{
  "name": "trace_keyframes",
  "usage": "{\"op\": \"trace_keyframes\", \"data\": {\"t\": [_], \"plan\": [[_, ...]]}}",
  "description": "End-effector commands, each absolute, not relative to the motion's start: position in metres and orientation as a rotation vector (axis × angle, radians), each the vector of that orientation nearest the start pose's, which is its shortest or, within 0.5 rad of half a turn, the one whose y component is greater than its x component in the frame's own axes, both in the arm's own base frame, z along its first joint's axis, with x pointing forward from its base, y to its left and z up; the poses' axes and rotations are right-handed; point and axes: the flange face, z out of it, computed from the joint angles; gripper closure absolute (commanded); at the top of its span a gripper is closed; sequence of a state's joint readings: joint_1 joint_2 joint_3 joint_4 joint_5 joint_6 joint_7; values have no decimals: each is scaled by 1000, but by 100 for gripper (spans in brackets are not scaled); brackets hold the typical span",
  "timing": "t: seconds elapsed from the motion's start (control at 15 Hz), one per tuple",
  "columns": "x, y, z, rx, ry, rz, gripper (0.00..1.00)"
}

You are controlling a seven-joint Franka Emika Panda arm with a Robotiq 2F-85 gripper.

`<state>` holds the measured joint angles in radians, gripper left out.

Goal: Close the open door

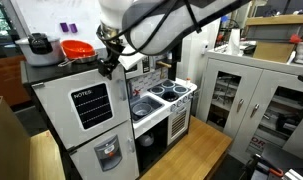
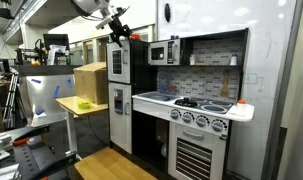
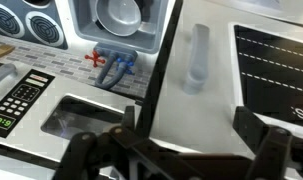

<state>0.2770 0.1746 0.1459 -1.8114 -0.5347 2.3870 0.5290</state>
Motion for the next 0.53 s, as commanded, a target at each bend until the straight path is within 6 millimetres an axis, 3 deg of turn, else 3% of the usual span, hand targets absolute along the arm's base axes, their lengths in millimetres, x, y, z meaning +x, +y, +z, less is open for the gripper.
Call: {"op": "trace_keyframes", "data": {"t": [0.0,0.33,0.47], "plan": [[592,261,496,-3017,-261,-996,0],[591,260,491,-2966,-212,-972,0],[588,260,490,-2989,-184,-881,0]]}}
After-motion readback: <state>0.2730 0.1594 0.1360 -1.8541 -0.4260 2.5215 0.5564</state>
